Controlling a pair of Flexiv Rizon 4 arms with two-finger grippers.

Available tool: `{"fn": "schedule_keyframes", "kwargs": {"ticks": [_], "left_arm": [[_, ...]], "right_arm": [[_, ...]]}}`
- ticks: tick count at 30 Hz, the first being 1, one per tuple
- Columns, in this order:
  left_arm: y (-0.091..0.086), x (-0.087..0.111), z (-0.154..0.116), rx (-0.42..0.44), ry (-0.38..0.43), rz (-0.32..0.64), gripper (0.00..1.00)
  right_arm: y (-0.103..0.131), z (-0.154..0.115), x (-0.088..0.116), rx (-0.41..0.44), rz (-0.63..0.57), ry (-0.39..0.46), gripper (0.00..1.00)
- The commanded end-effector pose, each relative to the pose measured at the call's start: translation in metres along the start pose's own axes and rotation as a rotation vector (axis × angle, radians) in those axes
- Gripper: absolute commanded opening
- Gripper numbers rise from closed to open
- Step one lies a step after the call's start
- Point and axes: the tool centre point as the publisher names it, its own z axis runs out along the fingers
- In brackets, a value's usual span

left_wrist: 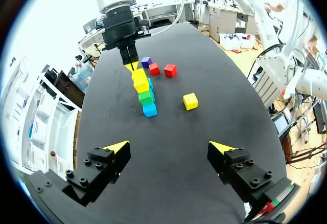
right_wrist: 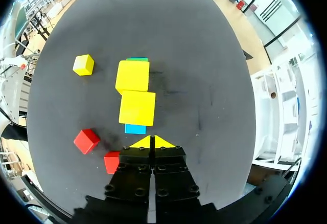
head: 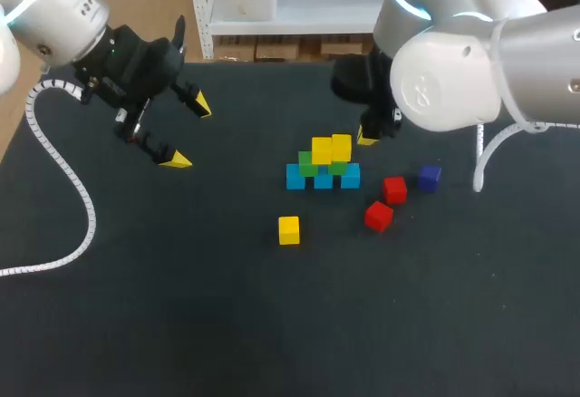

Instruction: Place the blue cubes, place green cubes on the blue cubes, place the yellow cubes on the green cubes, then place the red cubes on the yellow cubes, and place purple cube on the red cubes.

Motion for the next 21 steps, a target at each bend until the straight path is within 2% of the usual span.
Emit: {"fn": "schedule_keyframes", "kwargs": {"ticks": [1,21], "left_arm": [[0.0002,0.001,-0.0003,0.0,-0.001,0.002,1.0],[0.0002,0.001,-0.0003,0.0,-0.001,0.002,1.0]], "right_arm": [[-0.0016,0.0011,-0.002,-0.004,-0.003,-0.005,0.0],[-0.002,0.0006,-0.0067,0.001,-0.009,-0.017,0.0]]}}
